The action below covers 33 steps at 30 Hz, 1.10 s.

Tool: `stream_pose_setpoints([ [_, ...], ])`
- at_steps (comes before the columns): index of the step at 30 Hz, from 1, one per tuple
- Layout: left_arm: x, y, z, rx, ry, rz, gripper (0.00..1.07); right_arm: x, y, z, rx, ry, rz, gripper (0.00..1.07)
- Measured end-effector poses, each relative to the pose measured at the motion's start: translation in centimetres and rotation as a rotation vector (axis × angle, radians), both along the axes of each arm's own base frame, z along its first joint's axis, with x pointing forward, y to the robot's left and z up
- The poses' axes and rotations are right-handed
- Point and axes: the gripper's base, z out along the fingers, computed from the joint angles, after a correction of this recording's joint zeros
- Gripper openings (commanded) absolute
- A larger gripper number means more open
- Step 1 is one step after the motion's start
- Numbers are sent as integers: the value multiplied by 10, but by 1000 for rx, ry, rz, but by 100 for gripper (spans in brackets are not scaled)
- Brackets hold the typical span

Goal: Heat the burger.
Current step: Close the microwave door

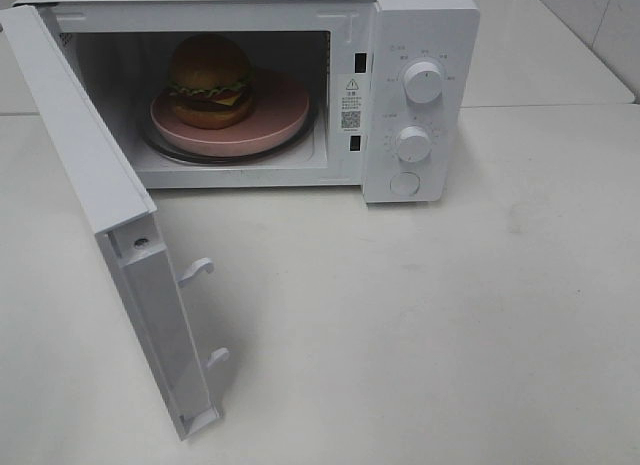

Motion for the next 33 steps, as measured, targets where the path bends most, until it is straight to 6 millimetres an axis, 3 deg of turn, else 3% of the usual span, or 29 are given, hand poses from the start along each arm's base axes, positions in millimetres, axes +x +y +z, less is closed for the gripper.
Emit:
stream_pose_setpoints([
  [18, 0, 0, 0, 0, 0, 0, 98, -48, -8, 5, 57, -317, -82, 76],
  [33, 0, 0, 0, 0, 0, 0, 98, -49, -8, 5, 59, -324, -82, 76],
])
